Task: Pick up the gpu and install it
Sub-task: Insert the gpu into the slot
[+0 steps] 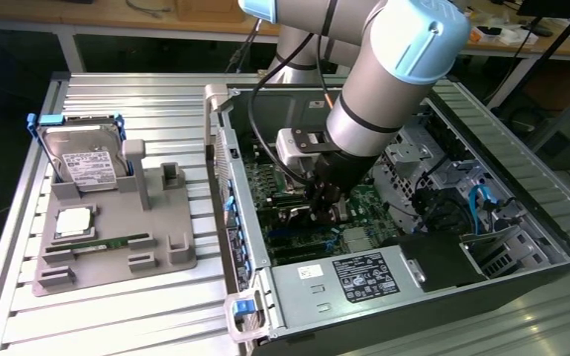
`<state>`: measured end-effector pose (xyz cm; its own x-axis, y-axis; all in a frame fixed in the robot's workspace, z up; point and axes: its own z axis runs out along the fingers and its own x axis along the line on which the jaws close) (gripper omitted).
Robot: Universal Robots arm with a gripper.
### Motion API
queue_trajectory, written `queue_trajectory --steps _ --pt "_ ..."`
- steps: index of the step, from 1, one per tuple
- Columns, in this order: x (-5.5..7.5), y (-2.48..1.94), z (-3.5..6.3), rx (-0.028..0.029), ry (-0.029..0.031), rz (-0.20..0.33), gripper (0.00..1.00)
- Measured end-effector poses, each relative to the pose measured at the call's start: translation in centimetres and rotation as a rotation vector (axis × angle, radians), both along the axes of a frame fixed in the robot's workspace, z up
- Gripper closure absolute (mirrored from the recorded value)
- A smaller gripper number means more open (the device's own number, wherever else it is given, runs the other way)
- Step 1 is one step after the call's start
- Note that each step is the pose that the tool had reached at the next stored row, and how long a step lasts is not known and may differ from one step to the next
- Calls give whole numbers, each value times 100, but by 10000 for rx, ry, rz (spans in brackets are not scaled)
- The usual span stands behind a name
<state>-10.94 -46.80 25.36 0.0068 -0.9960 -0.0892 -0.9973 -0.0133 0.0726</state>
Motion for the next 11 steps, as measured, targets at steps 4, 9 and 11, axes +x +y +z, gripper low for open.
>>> queue_trajectory --steps 4,9,11 --pt "0 -13 -1 4 0 0 73" --pt "0 -21 1 -2 -1 0 73" --pt "1 -17 19 -17 -7 2 73"
